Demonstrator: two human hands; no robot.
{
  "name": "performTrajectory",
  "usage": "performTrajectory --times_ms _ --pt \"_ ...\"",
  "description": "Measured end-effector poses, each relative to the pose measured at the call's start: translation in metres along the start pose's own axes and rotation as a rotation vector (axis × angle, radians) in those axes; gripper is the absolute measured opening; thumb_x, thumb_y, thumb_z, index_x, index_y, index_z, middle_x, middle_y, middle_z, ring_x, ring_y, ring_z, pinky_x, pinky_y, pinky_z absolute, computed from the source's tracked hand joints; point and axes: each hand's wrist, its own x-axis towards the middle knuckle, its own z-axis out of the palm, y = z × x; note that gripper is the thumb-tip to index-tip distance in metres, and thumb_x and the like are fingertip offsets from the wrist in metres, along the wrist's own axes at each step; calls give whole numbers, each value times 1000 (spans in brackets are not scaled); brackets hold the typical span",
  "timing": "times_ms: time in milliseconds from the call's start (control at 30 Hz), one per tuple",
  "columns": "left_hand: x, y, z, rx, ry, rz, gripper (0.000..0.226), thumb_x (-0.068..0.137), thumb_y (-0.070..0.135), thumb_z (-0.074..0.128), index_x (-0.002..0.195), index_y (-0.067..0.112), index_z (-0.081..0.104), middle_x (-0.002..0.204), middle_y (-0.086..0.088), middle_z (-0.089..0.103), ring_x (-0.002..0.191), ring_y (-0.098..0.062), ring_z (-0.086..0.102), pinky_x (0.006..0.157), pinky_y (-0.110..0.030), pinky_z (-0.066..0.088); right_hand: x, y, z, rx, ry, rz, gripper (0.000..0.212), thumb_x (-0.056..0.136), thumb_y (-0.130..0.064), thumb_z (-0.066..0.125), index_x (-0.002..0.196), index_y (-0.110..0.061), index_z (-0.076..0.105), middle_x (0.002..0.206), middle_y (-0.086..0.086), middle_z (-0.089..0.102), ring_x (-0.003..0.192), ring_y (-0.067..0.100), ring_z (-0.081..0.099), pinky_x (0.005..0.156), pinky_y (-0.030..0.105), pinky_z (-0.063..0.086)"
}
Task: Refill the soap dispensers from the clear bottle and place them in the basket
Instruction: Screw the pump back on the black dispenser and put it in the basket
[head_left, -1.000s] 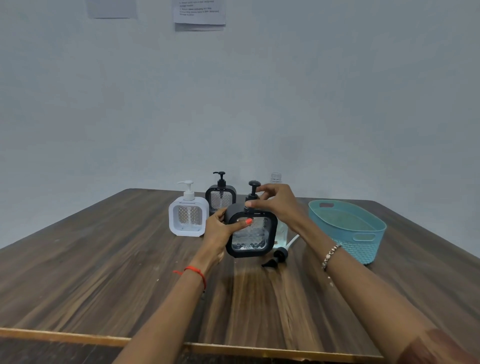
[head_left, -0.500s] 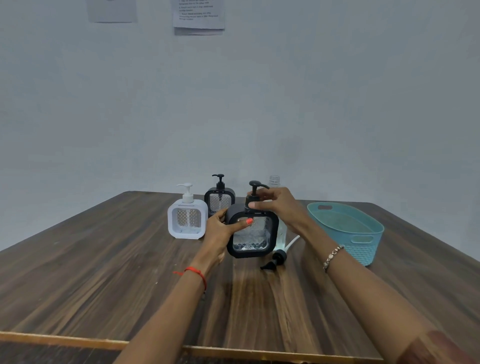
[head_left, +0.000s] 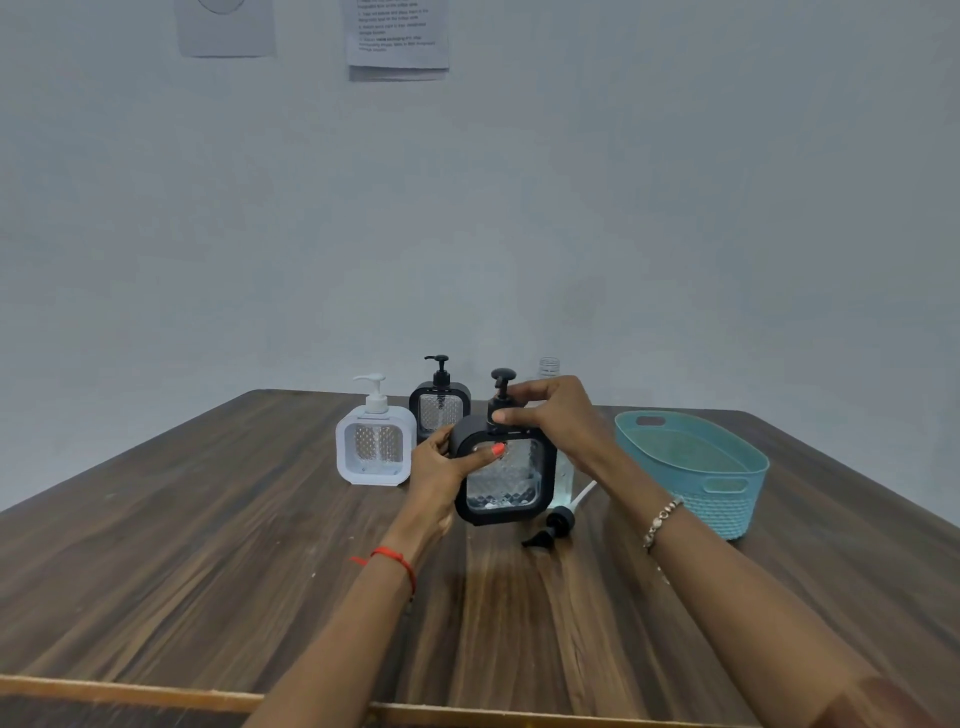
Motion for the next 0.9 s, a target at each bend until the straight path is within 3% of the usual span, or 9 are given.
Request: performTrajectory --times_ms 100,233,300,467,600,733,800,900 --pt "0 0 4 -18 25 15 37 67 -13 73 97 4 61 83 -7 68 62 -9 69 54 -21 55 -2 -4 10 -13 105 -20 38 64 -7 83 99 -4 69 74 -6 64 64 -1 60 55 5 46" --pt "2 0 7 28 38 39 37 65 -12 75 93 9 62 83 -6 69 62 -8 69 55 -21 55 -6 -5 22 -61 258 -43 35 65 -10 82 96 -1 69 81 15 69 74 22 67 67 23 54" --pt "1 -1 7 17 43 31 39 64 -12 75 97 6 61 84 -7 68 62 -9 69 55 -21 55 -6 -5 24 -84 286 -35 37 64 -10 83 97 -1 69 81 17 70 77 25 68 72 28 55" --pt "0 -7 8 -2 42 4 39 63 -12 76 95 5 62 84 -8 69 63 -10 70 54 -21 54 -7 2 30 -113 319 -35 36 66 -9 80 99 0 67 60 -8 55 68 14 62 62 16 50" --pt "-1 -10 10 10 44 -7 37 63 -12 76 90 8 63 81 -6 69 61 -9 69 53 -21 54 -7 8 31 -144 376 -28 32 64 -14 80 92 -4 69 70 2 61 82 27 66 79 41 55" --pt "-1 -12 19 11 27 -9 35 63 -11 76 87 10 63 80 -7 69 62 -10 69 55 -23 55 -5 14 28 -144 411 -2 26 63 -16 77 86 -16 66 82 8 67 91 30 63 83 46 53" --pt "-1 -14 25 4 32 -8 34 63 -11 76 87 10 63 80 -7 69 64 -12 69 56 -25 55 -4 15 25 -149 427 -1 28 62 -20 76 85 -23 61 90 10 67 96 29 61 84 45 52" --pt "0 -14 31 -10 40 -13 34 62 -10 77 86 9 62 81 -8 69 64 -14 69 56 -26 56 -7 14 13 -240 394 1 33 65 -28 78 93 -18 62 91 5 66 94 21 59 78 29 46"
